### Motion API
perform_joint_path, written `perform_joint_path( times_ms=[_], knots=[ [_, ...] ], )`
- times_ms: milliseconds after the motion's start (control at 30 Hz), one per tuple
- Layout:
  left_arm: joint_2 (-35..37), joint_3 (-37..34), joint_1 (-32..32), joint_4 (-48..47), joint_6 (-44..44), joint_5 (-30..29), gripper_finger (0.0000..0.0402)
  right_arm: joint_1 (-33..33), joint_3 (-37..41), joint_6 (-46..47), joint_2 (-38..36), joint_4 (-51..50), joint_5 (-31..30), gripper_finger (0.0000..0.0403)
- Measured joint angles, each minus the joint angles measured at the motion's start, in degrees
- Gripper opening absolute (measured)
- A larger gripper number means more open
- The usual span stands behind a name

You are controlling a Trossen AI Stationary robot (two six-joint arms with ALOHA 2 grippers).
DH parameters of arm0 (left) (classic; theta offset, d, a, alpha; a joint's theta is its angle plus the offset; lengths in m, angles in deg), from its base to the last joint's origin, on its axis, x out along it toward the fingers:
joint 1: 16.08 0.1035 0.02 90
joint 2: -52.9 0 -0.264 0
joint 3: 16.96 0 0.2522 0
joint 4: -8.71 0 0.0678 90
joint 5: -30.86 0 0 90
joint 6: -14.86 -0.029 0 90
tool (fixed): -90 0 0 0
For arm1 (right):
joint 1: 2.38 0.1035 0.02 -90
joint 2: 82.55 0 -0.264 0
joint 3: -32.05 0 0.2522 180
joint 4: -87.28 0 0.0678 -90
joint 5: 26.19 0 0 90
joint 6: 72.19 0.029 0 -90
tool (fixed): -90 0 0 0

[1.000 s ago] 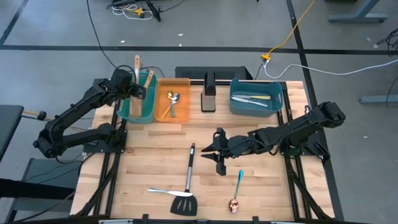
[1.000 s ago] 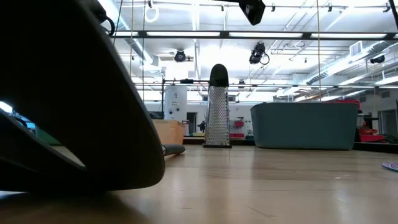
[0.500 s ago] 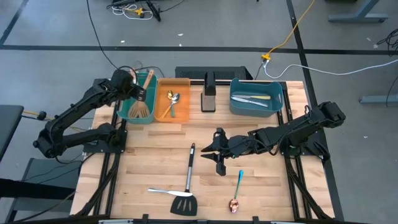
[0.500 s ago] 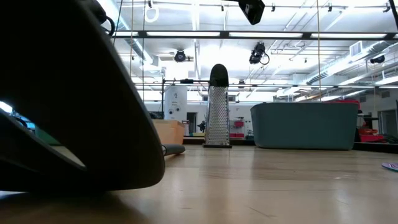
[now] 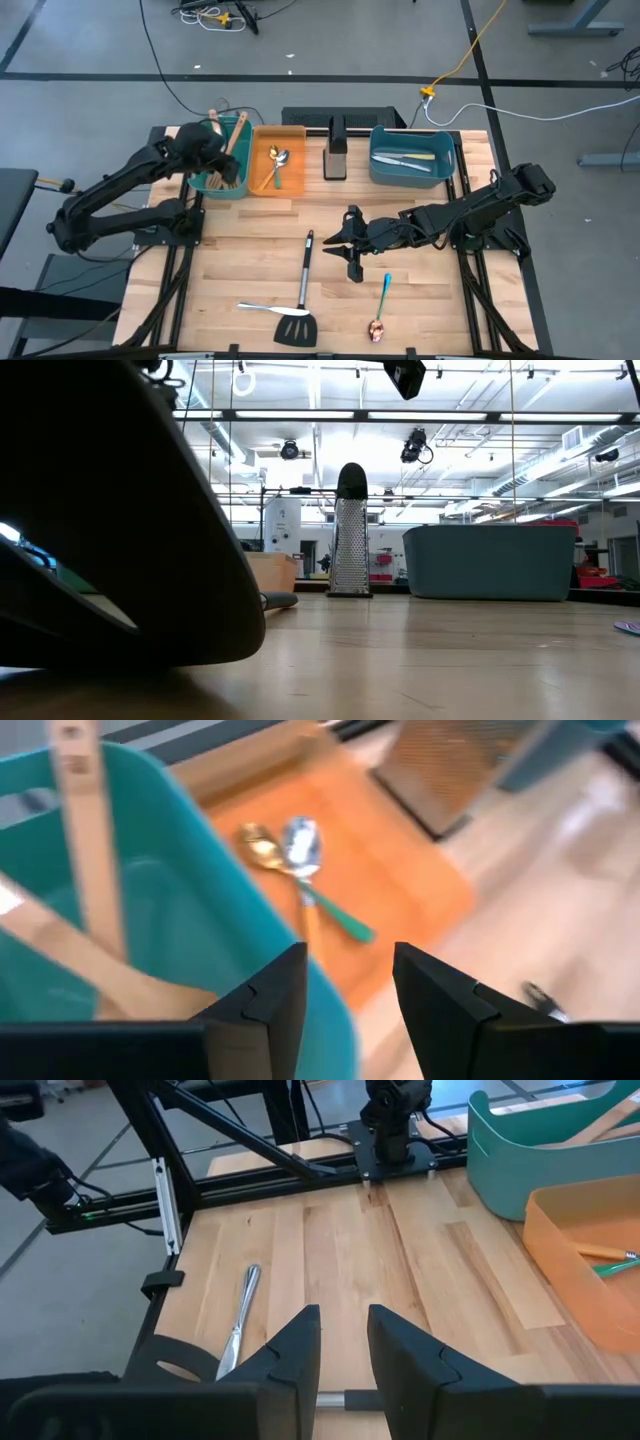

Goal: Pick & Place Kitchen Items
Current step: Put the silver table knife into the blue bin

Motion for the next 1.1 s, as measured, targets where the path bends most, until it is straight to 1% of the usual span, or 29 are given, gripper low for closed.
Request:
perform_joint_path(
  times_ms=[233,433,633,900,1100],
  knots=[
    [4.5,0.0,-10.9,-1.0,3.6,-0.1,0.0155,0.0,0.0,0.7,0.0,0.1,0.0,0.0097],
    [4.9,-0.2,-21.7,-1.1,5.4,-0.1,0.0155,0.0,0.0,1.5,0.0,0.1,0.0,0.0097],
    [4.9,-5.7,-32.0,1.0,9.2,-0.4,0.0155,0.0,0.0,1.5,0.0,0.1,0.0,0.0097],
    [4.9,-14.2,-42.8,11.2,13.8,-2.2,0.0155,0.0,0.0,1.5,0.0,0.1,0.0,0.0097],
    [4.8,-17.4,-50.2,20.6,15.1,-3.2,0.0155,0.0,0.0,1.5,0.0,0.1,0.0,0.0097]
  ],
)
